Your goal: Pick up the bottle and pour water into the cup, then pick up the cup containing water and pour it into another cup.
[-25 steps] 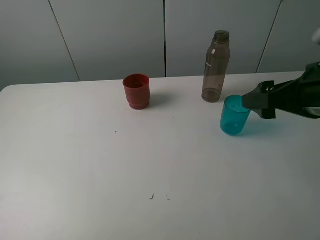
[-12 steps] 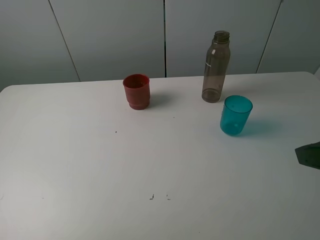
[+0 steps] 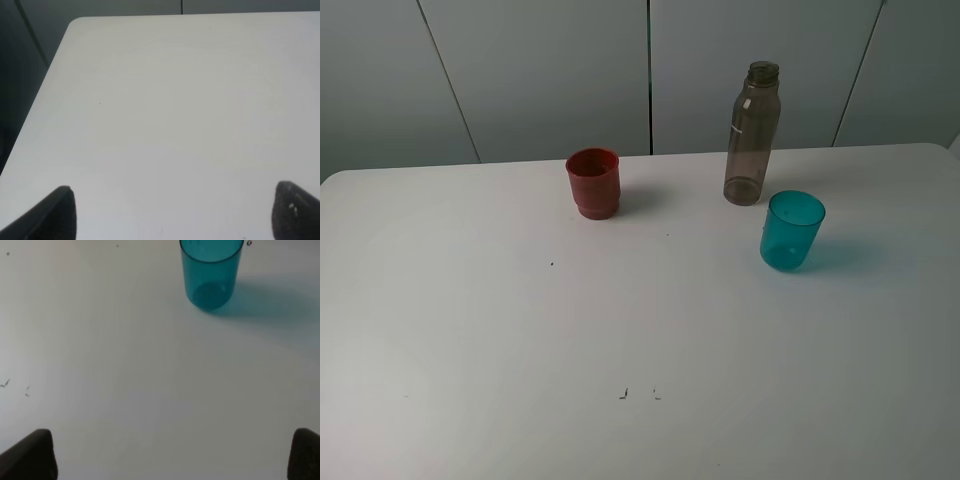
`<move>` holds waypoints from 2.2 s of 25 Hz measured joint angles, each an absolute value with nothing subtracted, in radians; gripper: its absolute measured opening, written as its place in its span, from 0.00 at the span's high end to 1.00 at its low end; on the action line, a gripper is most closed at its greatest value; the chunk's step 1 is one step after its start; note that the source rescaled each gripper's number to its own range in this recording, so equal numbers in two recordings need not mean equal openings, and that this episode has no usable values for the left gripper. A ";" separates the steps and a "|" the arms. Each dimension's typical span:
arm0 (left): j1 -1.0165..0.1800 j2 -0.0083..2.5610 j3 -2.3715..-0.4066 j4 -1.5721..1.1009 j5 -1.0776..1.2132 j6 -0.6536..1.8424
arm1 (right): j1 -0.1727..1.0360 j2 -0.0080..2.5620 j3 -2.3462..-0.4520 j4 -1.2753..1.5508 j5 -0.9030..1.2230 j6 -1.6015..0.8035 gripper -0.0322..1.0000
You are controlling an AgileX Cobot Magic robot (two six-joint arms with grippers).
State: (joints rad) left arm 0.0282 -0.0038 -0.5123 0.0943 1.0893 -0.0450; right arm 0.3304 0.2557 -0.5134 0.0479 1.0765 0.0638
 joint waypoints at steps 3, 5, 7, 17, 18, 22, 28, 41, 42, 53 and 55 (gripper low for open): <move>0.028 -0.004 -0.512 0.094 1.089 -0.045 | 0.330 0.166 -0.512 0.026 1.081 0.071 0.00; 0.028 -0.004 -0.512 0.094 1.089 -0.045 | 0.330 0.110 -0.512 0.010 1.081 0.086 0.00; 0.028 -0.004 -0.512 0.094 1.089 -0.045 | 0.330 0.053 -0.512 -0.006 1.082 0.100 0.00; 0.028 -0.004 -0.512 0.094 1.089 -0.045 | 0.330 0.002 -0.512 -0.070 1.089 0.179 0.00; 0.028 -0.004 -0.512 0.094 1.089 -0.045 | 0.330 0.000 -0.512 -0.071 1.089 0.184 0.00; 0.028 -0.004 -0.512 0.094 1.089 -0.045 | 0.261 0.001 -0.512 -0.086 1.092 0.198 0.00; 0.028 -0.004 -0.512 0.094 1.089 -0.045 | 0.114 0.001 -0.512 -0.086 1.096 0.195 0.00; 0.028 -0.004 -0.512 0.094 1.089 -0.045 | 0.103 0.001 -0.512 -0.086 1.096 0.189 0.00; 0.028 -0.004 -0.512 0.094 1.089 -0.045 | 0.103 0.001 -0.512 -0.086 1.096 0.189 0.00; 0.028 -0.004 -0.512 0.094 1.089 -0.045 | 0.103 0.001 -0.512 -0.076 1.096 0.189 0.00; 0.028 -0.004 -0.512 0.094 1.089 -0.045 | 0.103 0.001 -0.512 -0.072 1.096 0.189 0.00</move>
